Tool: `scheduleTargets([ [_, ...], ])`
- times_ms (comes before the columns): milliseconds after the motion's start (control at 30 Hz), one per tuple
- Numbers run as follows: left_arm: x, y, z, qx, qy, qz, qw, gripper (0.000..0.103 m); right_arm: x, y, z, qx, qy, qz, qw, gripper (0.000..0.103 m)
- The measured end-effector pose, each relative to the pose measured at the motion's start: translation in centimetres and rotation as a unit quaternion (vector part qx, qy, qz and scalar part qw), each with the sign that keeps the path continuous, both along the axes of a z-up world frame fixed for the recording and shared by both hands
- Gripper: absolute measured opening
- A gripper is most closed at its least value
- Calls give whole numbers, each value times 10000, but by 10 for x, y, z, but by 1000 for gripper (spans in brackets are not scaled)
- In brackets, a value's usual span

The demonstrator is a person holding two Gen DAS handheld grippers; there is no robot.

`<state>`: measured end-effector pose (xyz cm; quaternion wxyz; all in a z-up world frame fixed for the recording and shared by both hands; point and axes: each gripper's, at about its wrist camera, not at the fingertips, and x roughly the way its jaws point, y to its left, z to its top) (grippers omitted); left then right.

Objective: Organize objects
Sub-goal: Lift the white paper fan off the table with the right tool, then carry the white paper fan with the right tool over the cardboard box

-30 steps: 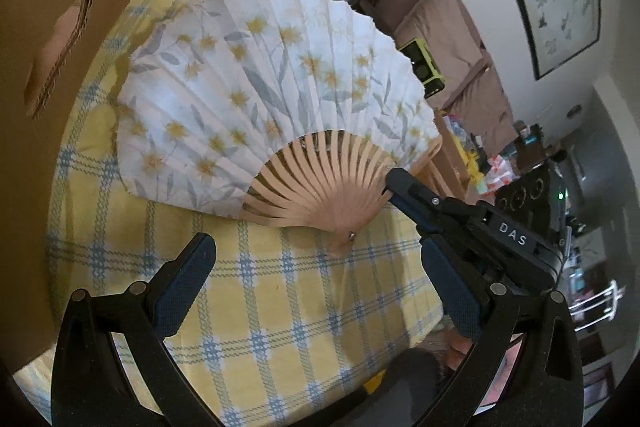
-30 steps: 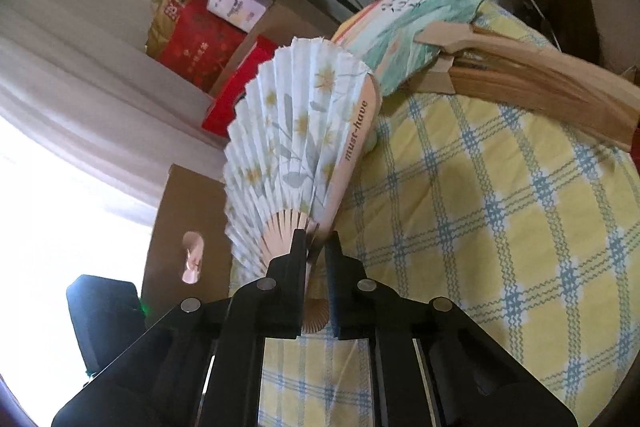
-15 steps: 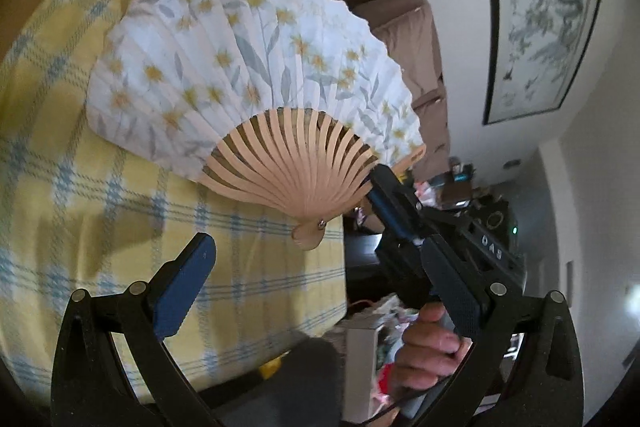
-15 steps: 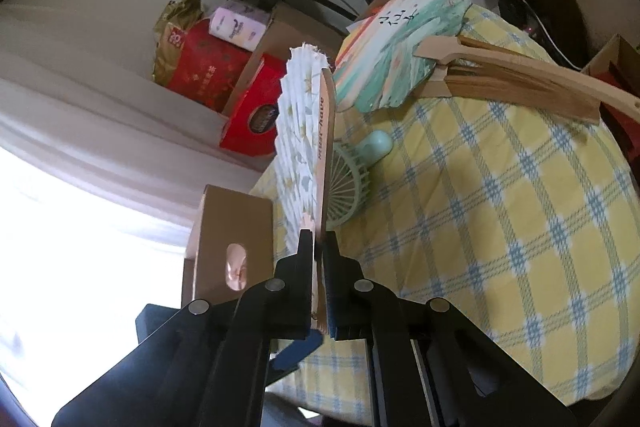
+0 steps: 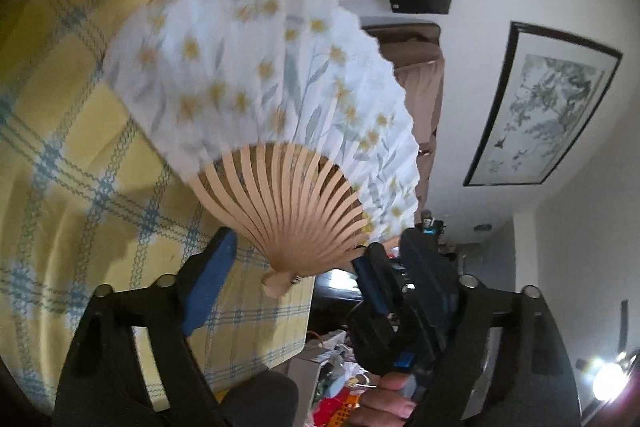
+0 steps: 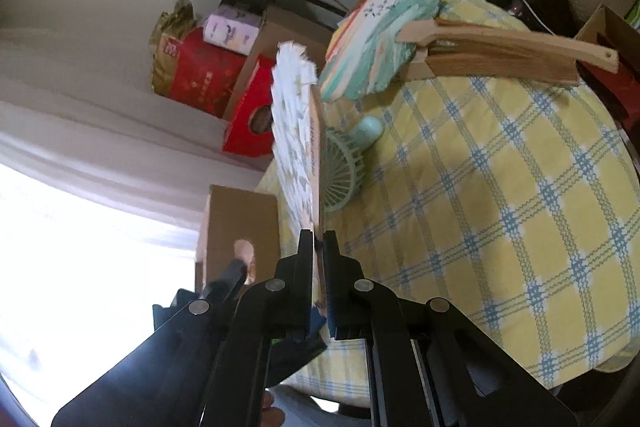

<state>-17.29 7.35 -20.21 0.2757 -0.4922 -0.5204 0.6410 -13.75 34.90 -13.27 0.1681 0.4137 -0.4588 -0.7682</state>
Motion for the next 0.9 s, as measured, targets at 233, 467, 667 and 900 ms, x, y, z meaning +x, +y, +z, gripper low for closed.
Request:
scheduleTargets([
  [233, 3, 8, -8, -44, -12, -235, 9997, 56, -6, -11, -20, 186, -171, 148, 9996, 6],
  [467, 11, 8, -8, -110, 39, -419, 9991, 52, -15, -32, -30, 502, -338, 497, 9969, 8],
  [667, 16, 4, 1, -123, 108, -507, 9986, 52, -14, -38, -36, 487, -389, 594, 9963, 9],
  [900, 14, 9, 17, -173, 319, -707, 9968, 52, -12, -38, -33, 399, -305, 607, 9969, 9],
])
